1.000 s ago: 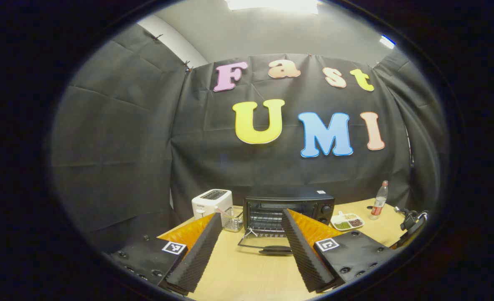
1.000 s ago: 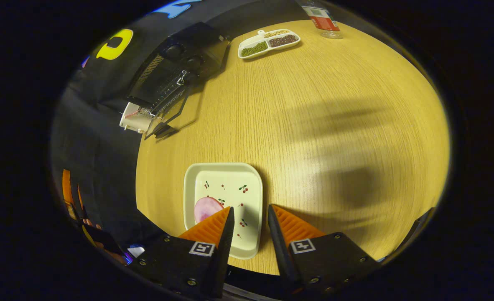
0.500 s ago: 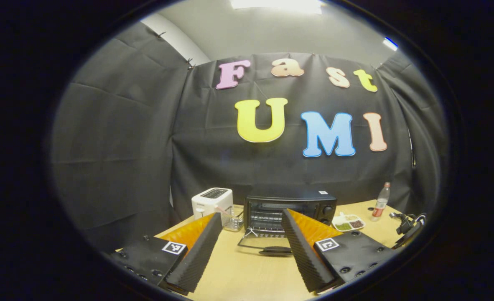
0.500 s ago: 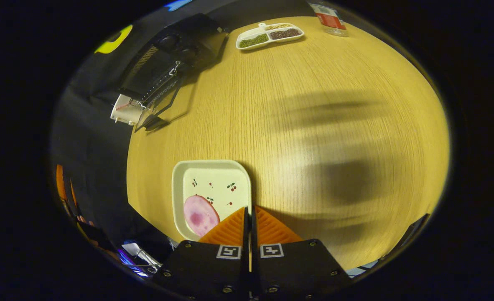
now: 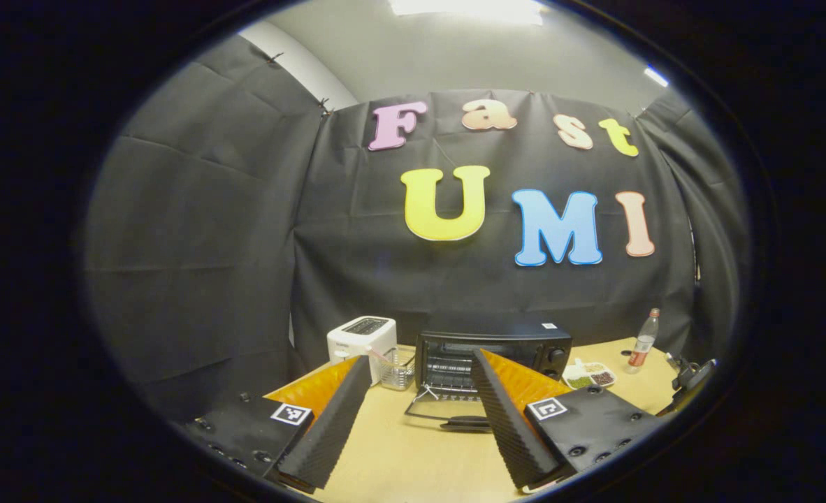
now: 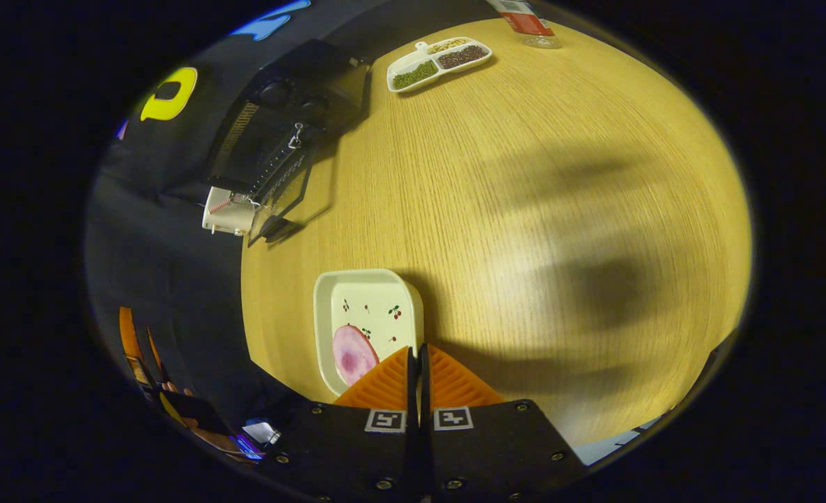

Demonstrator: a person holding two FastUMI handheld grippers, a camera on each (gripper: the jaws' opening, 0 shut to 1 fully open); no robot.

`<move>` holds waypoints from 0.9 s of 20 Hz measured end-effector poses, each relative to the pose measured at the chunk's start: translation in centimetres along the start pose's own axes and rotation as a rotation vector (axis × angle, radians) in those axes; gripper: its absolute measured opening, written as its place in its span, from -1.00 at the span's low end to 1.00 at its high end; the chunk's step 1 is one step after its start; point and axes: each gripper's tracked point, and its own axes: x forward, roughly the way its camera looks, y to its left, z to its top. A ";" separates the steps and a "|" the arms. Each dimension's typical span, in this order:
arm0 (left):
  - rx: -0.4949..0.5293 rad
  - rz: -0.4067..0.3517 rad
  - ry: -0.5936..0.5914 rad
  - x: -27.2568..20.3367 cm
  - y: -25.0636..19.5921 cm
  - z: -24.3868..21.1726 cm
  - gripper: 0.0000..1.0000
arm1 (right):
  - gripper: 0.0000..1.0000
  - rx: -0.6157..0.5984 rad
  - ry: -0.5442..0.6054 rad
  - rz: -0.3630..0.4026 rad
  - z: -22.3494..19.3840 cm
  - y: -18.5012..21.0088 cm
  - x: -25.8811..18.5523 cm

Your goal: Open the electric oven with the left hand, put the food in, and close the electric oven.

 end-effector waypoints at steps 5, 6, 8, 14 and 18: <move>-0.020 0.001 0.009 1.5 0.3 -0.4 1.00 | -0.99 0.064 -0.040 0.072 1.9 4.3 -0.6; -0.018 -0.001 0.006 1.8 0.3 -0.3 1.00 | -0.99 0.079 -0.054 0.081 2.5 5.2 -0.4; -0.010 -0.009 0.004 2.8 0.4 -0.3 1.00 | -0.99 0.117 -0.087 0.098 3.7 7.2 -0.1; -0.007 -0.025 0.010 5.8 1.8 -0.7 1.00 | -0.99 0.241 -0.189 0.128 7.3 12.7 1.9; -0.004 -0.039 0.018 8.0 3.1 -0.8 0.93 | -0.99 0.338 -0.260 0.144 9.6 15.7 3.7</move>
